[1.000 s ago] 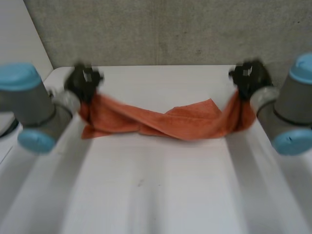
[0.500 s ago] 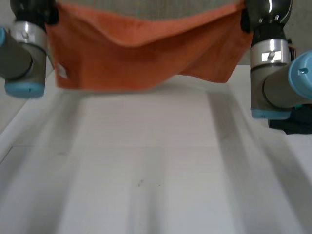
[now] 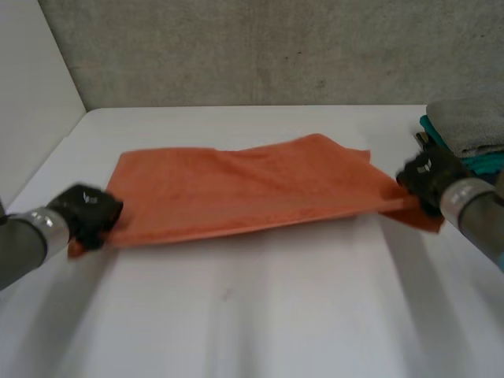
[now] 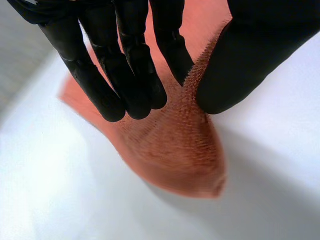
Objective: Fold the laundry.
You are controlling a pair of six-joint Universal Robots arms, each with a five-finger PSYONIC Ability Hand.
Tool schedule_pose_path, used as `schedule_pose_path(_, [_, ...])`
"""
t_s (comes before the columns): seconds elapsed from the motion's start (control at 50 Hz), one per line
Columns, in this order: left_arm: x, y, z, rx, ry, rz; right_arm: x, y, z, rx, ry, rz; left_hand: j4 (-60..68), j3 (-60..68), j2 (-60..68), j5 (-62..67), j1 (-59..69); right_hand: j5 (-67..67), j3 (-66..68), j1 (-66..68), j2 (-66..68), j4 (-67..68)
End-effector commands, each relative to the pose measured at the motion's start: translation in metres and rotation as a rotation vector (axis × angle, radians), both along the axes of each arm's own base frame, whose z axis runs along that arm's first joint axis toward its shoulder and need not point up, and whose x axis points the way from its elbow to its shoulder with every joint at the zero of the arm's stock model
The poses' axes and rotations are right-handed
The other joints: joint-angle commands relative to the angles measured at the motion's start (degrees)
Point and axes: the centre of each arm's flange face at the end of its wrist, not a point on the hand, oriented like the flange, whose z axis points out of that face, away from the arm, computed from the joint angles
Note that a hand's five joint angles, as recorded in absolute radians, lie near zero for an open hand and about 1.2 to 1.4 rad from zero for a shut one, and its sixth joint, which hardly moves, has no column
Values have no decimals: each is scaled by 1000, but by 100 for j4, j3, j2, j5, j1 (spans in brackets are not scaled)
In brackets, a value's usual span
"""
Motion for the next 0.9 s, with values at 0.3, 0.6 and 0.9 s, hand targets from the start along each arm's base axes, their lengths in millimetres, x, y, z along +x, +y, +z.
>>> schedule_pose_path(0.3, [-33,-29,40,-111,-143,-88,9,8,-13,118,205,1,1159,1190,1148,1370,1433,1227,1163,1463,1265,1119])
schedule_pose_path(0.6, [-60,-132,221,-992,420,81,44,-89,173,-870,-641,-108,1159,1190,1148,1370,1433,1227,1163,1463,1265,1119])
schedule_pose_path(0.9, [-54,-142,193,-949,523,105,53,-93,159,-911,-650,-34,1159,1190,1148,1370,1433,1227,1163,1463,1265,1119])
